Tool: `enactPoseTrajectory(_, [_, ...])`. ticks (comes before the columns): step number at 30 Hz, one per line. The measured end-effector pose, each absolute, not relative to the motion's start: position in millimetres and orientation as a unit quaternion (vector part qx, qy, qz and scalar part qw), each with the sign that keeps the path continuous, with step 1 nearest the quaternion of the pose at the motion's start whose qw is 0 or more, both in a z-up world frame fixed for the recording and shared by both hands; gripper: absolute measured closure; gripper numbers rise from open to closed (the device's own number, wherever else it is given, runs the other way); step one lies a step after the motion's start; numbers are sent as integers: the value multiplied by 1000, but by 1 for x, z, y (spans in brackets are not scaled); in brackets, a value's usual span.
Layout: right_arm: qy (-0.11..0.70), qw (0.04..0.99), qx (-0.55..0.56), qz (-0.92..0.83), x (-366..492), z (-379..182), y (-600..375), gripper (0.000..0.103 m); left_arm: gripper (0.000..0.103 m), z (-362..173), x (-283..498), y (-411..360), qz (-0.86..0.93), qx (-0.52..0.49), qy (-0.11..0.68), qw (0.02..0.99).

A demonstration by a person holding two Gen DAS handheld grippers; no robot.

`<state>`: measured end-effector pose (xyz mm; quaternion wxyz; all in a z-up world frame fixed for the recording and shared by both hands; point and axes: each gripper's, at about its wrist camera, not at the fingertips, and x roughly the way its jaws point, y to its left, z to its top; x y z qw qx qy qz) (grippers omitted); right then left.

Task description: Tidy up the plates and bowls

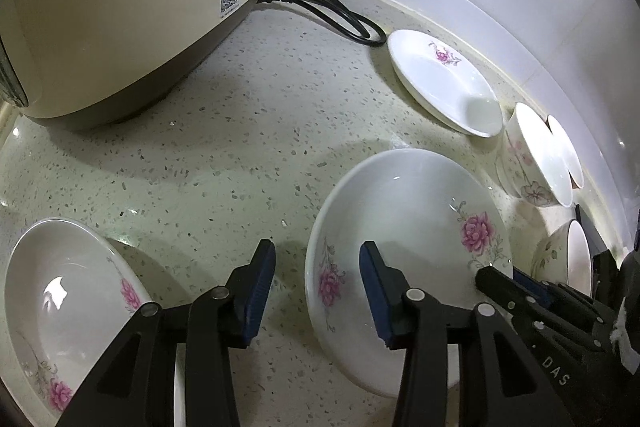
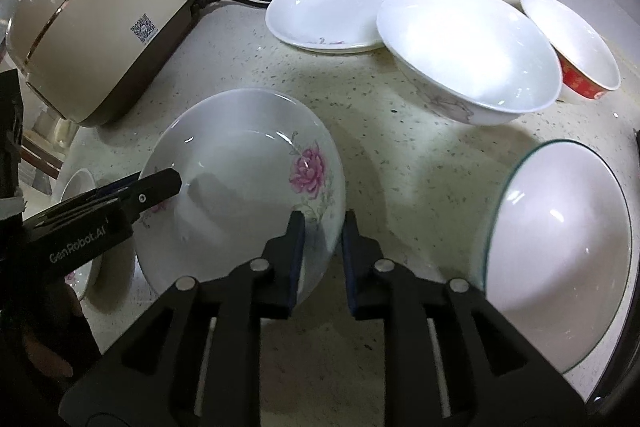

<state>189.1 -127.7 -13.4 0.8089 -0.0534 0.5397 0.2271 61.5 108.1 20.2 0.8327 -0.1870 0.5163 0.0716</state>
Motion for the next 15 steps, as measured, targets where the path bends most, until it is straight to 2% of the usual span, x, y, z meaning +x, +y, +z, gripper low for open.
enactPoseTrajectory(8, [542,805,-60,235,195,-19,-114,69,58,18,62,103,73,-168,515,838])
enactPoseTrajectory(13, [538,806,-66,238,192,-20,-112,69,59,17,62,95,74,-144,513,843])
enactPoseTrajectory(15, [535,807,-67,239,189,-20,-113,74,71,17,62,91,64,-135,511,846])
